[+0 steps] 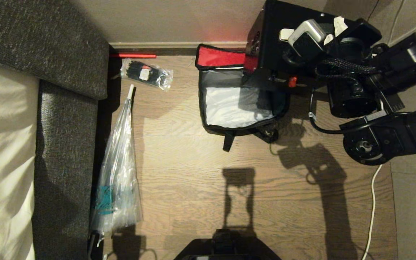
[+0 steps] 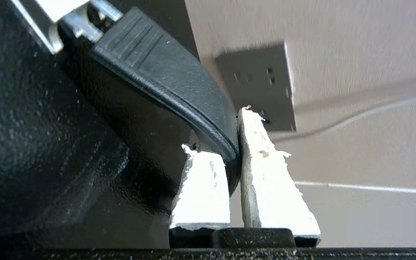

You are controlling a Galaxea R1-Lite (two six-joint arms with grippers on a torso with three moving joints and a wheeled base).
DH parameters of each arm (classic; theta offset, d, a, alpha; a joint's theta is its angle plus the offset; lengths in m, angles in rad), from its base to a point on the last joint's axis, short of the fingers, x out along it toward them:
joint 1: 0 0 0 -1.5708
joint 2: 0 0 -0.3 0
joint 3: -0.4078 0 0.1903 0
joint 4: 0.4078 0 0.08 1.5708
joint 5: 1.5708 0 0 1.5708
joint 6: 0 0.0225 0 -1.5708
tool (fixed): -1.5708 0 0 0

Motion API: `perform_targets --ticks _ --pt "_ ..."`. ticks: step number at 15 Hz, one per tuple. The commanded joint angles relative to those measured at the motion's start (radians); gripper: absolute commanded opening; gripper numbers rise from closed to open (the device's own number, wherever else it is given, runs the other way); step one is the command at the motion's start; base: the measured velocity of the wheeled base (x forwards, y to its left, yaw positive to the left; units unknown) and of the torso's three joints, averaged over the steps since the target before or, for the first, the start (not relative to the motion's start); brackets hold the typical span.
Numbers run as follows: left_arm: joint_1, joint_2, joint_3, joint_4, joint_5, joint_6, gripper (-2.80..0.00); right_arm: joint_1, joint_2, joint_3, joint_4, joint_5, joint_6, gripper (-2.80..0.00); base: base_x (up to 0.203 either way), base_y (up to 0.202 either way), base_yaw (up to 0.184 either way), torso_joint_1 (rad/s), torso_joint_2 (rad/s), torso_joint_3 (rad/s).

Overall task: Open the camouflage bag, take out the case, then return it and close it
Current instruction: Place the black box back

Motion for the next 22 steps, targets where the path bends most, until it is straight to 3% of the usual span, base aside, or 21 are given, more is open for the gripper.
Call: perform_targets --ticks 1,16,22 --pt "0.000 0.000 0.002 0.000 0.000 0.000 -2.80 0.029 0.010 0.000 -0.005 -0.009 -0.011 -2.80 0.000 0.000 0.000 0.000 0.00 0.000" --pt "0.000 -0.002 0.000 0.000 0.000 0.000 -2.80 0.184 0.123 -0.107 -0.005 -0.075 -0.013 -2.80 0.000 0.000 0.000 0.000 0.00 0.000" --pt "0.000 -0.001 0.001 0.000 0.000 0.000 -2.80 0.191 0.180 -0.172 -0.005 -0.077 -0.006 -2.80 0.000 0.000 0.000 0.000 0.00 0.000"
